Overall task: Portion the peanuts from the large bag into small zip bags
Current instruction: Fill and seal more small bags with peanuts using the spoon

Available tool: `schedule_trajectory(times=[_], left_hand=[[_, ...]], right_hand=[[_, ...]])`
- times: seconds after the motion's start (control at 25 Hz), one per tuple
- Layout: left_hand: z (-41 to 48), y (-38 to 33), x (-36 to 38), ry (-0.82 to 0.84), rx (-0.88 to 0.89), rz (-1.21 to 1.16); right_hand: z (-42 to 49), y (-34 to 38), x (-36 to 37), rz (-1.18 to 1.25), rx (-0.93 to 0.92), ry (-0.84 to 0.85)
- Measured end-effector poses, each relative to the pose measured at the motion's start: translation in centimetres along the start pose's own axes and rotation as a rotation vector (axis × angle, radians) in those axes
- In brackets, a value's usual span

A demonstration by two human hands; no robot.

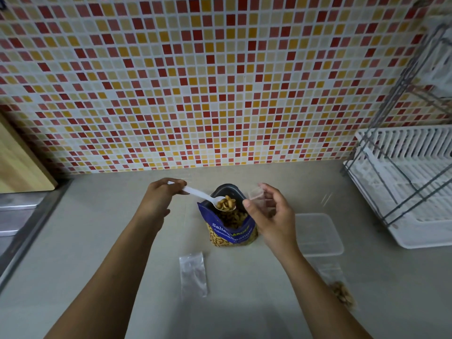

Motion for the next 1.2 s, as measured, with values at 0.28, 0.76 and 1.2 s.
schedule_trajectory(times=[0.28,0.76,1.2], left_hand=[[1.2,-4.4,-2.1,-0.048,0.008,-0.069],[-0.1,-7.3,0.9,0.054,0.193,0.187],[-3.3,-11.2,2.5,0.248,0.812,0.671]], right_hand=[[-0.3,0.1,1.0,-0.292,-0.127,0.027],[0.3,1.0,1.9,-0.454,-0.226,0.032],[0.0,0.9,1.8,-0.332,-0.132,0.009]])
Point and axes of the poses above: each hand's wrist, its own z-axis towards the middle knuckle, its own x-axis out of the palm, y = z × x, the point moved 2 cm from there along z, towards the middle knuckle, and after that the axes turned 6 degrees about x, right-handed, at the moved point
